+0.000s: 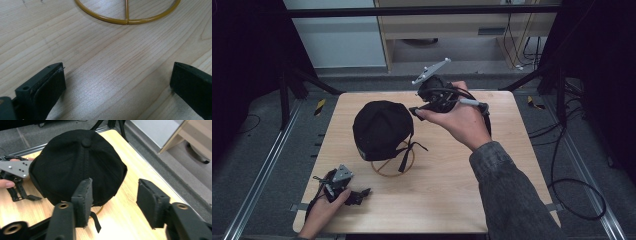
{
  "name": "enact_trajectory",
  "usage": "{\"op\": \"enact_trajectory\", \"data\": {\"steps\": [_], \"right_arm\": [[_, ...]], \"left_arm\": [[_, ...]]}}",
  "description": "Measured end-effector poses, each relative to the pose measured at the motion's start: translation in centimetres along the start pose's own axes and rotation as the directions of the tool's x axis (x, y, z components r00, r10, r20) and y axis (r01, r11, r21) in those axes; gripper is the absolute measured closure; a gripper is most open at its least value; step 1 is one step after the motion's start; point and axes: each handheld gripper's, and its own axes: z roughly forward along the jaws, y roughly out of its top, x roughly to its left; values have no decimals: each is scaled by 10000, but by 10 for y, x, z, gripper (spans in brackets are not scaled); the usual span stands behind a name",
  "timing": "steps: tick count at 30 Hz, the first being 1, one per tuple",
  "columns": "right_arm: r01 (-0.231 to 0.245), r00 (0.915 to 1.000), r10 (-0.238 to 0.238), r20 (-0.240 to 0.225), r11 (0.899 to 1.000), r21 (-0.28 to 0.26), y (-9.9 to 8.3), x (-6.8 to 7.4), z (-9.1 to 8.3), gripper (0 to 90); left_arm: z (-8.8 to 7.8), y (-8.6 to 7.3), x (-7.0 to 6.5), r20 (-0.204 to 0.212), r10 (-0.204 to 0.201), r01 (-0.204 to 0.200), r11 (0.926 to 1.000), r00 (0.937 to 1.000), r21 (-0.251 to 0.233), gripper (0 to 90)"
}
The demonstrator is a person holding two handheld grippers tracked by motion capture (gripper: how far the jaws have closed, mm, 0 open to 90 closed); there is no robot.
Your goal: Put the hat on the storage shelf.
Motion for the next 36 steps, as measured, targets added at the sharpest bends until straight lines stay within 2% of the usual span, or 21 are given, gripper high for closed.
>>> {"op": "enact_trajectory", "data": {"steps": [8,12,13,18,21,22,25,30,31,35,36], "right_arm": [[-471,9955,490,817,9986,-249,-20,-6,-10,152],[-520,9932,548,1025,9982,-301,-29,-7,-14,107],[-487,9922,519,1129,9983,-312,-36,-7,-17,88],[-560,9898,603,1287,9978,-368,-54,-10,-21,74],[-740,9878,761,1359,9970,-205,-72,-15,-23,72],[-740,9878,761,1359,9970,-205,-72,-15,-23,72],[-906,9859,917,1399,9958,-144,-88,-18,-24,104],[-1030,9830,1015,1532,9947,17,-104,-20,-22,120],[-1098,9818,1072,1570,9939,77,-114,-21,-21,130],[-1298,9782,1284,1631,9915,-19,-133,-22,-17,142],[-1298,9782,1284,1631,9915,-19,-133,-22,-17,142]], "left_arm": [[0,0,0,1,-3,3,10000,10000,-4,0],[0,0,0,-8,-4,4,10000,10000,-9,0],[0,0,0,3,-7,7,10000,10000,-8,0],[0,0,0,3,-4,4,10000,10000,-6,0],[0,0,0,-1,-4,4,10000,10000,-23,0],[0,0,0,-1,-4,4,10000,10000,-23,0],[0,0,0,0,-6,6,10000,10000,-27,0],[0,0,0,-1,-4,4,10000,10000,-33,0],[0,0,0,-4,-3,3,10000,10000,-32,0],[0,0,0,3,6,-6,10000,10000,-4,0],[0,0,0,3,6,-6,10000,10000,-4,0]]}}
